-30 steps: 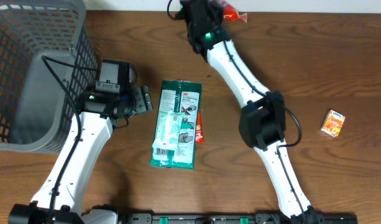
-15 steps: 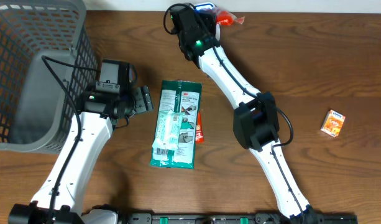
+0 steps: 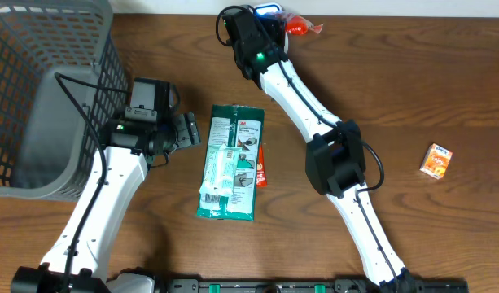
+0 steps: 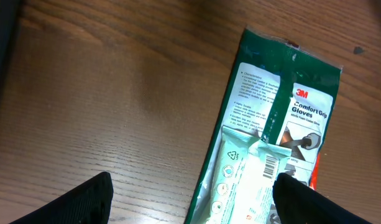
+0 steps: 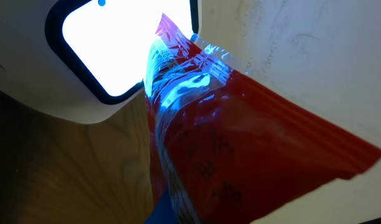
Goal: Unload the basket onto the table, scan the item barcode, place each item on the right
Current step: 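Hold the red bag's barcode side against the white scanner, then carry the red bag to the table's right edge and release it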
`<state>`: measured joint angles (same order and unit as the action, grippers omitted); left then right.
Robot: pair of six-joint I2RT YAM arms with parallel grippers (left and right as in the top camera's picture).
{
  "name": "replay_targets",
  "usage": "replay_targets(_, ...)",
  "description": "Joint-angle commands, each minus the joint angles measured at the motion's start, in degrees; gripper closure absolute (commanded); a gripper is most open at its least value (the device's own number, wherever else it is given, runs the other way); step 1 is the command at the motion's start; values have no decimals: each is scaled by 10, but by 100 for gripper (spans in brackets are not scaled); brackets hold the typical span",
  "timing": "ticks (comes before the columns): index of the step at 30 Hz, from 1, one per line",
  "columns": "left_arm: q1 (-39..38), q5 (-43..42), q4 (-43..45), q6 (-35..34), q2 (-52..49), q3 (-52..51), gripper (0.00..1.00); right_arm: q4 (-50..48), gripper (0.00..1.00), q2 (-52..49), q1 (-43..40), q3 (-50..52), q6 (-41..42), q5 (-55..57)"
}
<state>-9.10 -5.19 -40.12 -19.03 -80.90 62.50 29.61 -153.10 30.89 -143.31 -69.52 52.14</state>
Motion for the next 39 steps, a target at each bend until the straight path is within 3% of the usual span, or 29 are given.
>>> replay_targets(1,2,6,-2,10,-4,8,17,2,96,1,1,-9,-12,16)
replay_targets(10,2,6,-2,10,-4,8,17,56,99,60,14,-9,89,-31)
replay_targets(17,2,6,-2,10,-4,8,17,258,99,195,10,-9,271,-162)
replay_targets(23,2,5,-2,10,-4,8,17,396,99,312,-12,-9,437,-192)
replay_targets(29,2,6,-2,10,-4,8,17,546,99,394,-76,-9,578,-327)
replay_targets(39,2,5,-2,10,-4,8,17,677,99,410,-256,-2,657,-469)
